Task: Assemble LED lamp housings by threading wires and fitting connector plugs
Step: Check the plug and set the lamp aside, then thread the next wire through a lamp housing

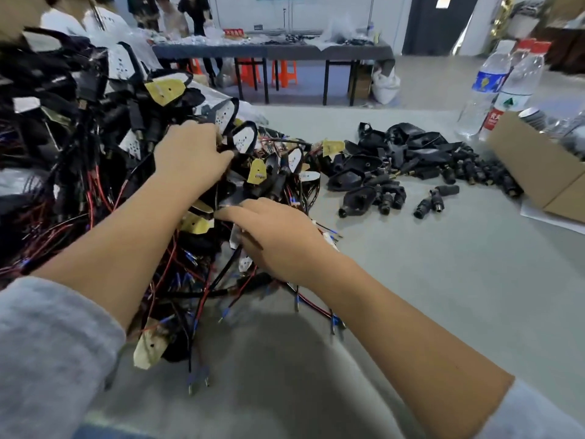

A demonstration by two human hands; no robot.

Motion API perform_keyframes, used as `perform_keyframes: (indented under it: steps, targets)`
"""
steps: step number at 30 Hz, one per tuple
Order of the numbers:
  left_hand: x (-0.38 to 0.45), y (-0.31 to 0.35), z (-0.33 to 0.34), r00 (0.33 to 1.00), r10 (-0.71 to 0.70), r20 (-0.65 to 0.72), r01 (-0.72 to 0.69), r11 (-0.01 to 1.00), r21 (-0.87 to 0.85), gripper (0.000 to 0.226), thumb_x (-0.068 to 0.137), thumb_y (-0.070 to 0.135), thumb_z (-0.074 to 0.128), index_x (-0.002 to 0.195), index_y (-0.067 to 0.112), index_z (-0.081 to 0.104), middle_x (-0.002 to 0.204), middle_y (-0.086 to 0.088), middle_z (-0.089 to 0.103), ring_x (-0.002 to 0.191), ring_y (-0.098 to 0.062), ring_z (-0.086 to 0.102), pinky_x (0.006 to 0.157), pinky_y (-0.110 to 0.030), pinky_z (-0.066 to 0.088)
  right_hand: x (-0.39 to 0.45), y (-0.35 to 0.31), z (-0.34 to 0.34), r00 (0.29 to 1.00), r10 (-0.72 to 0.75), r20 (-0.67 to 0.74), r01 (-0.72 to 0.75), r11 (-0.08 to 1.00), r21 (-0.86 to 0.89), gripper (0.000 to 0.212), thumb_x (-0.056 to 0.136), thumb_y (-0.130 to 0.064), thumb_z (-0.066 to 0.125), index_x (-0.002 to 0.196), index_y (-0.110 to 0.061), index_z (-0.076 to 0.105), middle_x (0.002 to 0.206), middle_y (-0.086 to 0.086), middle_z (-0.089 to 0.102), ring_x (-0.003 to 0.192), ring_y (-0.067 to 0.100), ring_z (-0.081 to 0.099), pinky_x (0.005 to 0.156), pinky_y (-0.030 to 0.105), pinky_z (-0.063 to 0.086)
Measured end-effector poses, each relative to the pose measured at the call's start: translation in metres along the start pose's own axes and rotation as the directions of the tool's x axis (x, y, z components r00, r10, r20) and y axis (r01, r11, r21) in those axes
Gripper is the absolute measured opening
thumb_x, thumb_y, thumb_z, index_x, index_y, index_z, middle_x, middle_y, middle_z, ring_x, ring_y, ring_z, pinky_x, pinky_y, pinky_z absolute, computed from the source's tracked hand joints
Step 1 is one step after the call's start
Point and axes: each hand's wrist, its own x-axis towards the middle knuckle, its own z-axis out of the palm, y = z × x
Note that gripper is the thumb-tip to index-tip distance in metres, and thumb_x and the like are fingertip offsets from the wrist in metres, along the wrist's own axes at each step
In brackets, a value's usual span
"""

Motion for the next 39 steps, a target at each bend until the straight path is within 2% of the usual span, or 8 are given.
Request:
perform_keyframes:
  steps: [6, 12, 16, 19, 25, 29, 33, 39]
  targets:
    - [-0.003, 0.034, -0.009, 0.992, 0.056, -0.114, -0.080, 0.974, -0.214, 0.032, 0.088, 0.027, 0.052, 0.114, 0.015, 0.066, 0.113, -0.013, 0.064, 0.112, -0.035, 0.052, 0.081, -0.041, 0.046, -0.033, 0.034, -0.005, 0.950, 0.306, -0.058, -0.307, 0.952, -0.008, 0.035, 0.095, -0.017, 0.050, 0.129, -0.015, 0.056, 0.115, 0.008, 0.059, 0.110, 0.029, 0.053, 0.085, 0.041, 0.043]
    - [-0.036, 0.106, 0.005, 1.000, 0.020, -0.019, -0.028, 0.805, -0.592, 0.026, 0.090, 0.029, 0.047, 0.096, 0.021, 0.071, 0.091, 0.001, 0.069, 0.091, -0.022, 0.060, 0.079, -0.028, 0.044, -0.073, 0.066, -0.002, 0.827, 0.550, 0.118, -0.548, 0.835, -0.047, 0.062, 0.084, -0.057, 0.063, 0.134, -0.022, 0.054, 0.124, 0.005, 0.060, 0.118, 0.027, 0.050, 0.098, 0.041, 0.039]
    - [-0.071, 0.151, 0.039, 0.995, 0.068, 0.077, 0.007, 0.710, -0.704, 0.025, 0.089, 0.023, 0.046, 0.088, 0.019, 0.071, 0.084, 0.005, 0.069, 0.081, -0.017, 0.062, 0.074, -0.035, 0.052, -0.084, 0.072, -0.003, 0.841, 0.541, 0.013, -0.539, 0.835, 0.108, 0.029, 0.080, -0.043, 0.071, 0.097, -0.020, 0.067, 0.089, 0.002, 0.060, 0.088, 0.024, 0.056, 0.074, 0.040, 0.043]
    - [-0.086, 0.173, 0.057, 0.991, 0.076, 0.109, 0.034, 0.648, -0.761, 0.023, 0.088, 0.021, 0.047, 0.084, 0.021, 0.070, 0.085, 0.008, 0.069, 0.084, -0.015, 0.063, 0.078, -0.037, 0.053, -0.088, 0.069, -0.008, 0.854, 0.512, -0.085, -0.466, 0.828, 0.312, 0.025, 0.071, -0.020, 0.062, 0.059, -0.030, 0.043, 0.059, -0.012, 0.042, 0.057, 0.016, 0.044, 0.054, 0.034, 0.031]
    - [-0.089, 0.197, 0.073, 0.999, 0.049, -0.012, -0.039, 0.590, -0.807, 0.023, 0.088, 0.018, 0.049, 0.086, 0.024, 0.071, 0.084, 0.004, 0.070, 0.091, -0.021, 0.062, 0.081, -0.041, 0.051, -0.100, 0.089, -0.020, 0.665, 0.743, -0.082, -0.514, 0.534, 0.671, 0.034, 0.079, 0.009, 0.048, 0.095, -0.018, 0.062, 0.081, -0.004, 0.066, 0.079, 0.016, 0.060, 0.067, 0.032, 0.047]
    - [-0.092, 0.198, 0.080, 0.986, 0.124, -0.113, -0.166, 0.623, -0.764, 0.029, 0.089, 0.018, 0.047, 0.098, 0.021, 0.074, 0.095, 0.002, 0.073, 0.099, -0.022, 0.062, 0.089, -0.044, 0.047, -0.103, 0.097, -0.022, 0.567, 0.820, -0.071, -0.445, 0.378, 0.812, 0.035, 0.084, 0.008, 0.048, 0.099, -0.017, 0.067, 0.086, 0.011, 0.067, 0.077, 0.026, 0.060, 0.066, 0.037, 0.048]
    - [-0.085, 0.181, 0.087, 0.958, 0.227, -0.173, -0.284, 0.707, -0.648, 0.030, 0.096, 0.017, 0.045, 0.113, 0.014, 0.070, 0.107, -0.004, 0.071, 0.108, -0.027, 0.058, 0.096, -0.045, 0.043, -0.103, 0.103, -0.028, 0.401, 0.913, -0.079, -0.268, 0.199, 0.943, 0.032, 0.082, 0.007, 0.064, 0.100, -0.019, 0.064, 0.069, 0.003, 0.056, 0.061, 0.014, 0.053, 0.058, 0.024, 0.047]
    - [-0.087, 0.171, 0.094, 0.944, 0.274, -0.184, -0.330, 0.785, -0.525, 0.027, 0.098, 0.021, 0.046, 0.113, 0.014, 0.068, 0.111, 0.000, 0.068, 0.115, -0.024, 0.050, 0.103, -0.033, 0.030, -0.109, 0.114, -0.041, 0.182, 0.972, -0.146, -0.039, 0.156, 0.987, 0.029, 0.077, 0.014, 0.057, 0.086, -0.013, 0.058, 0.052, -0.005, 0.051, 0.043, 0.009, 0.044, 0.047, 0.020, 0.038]
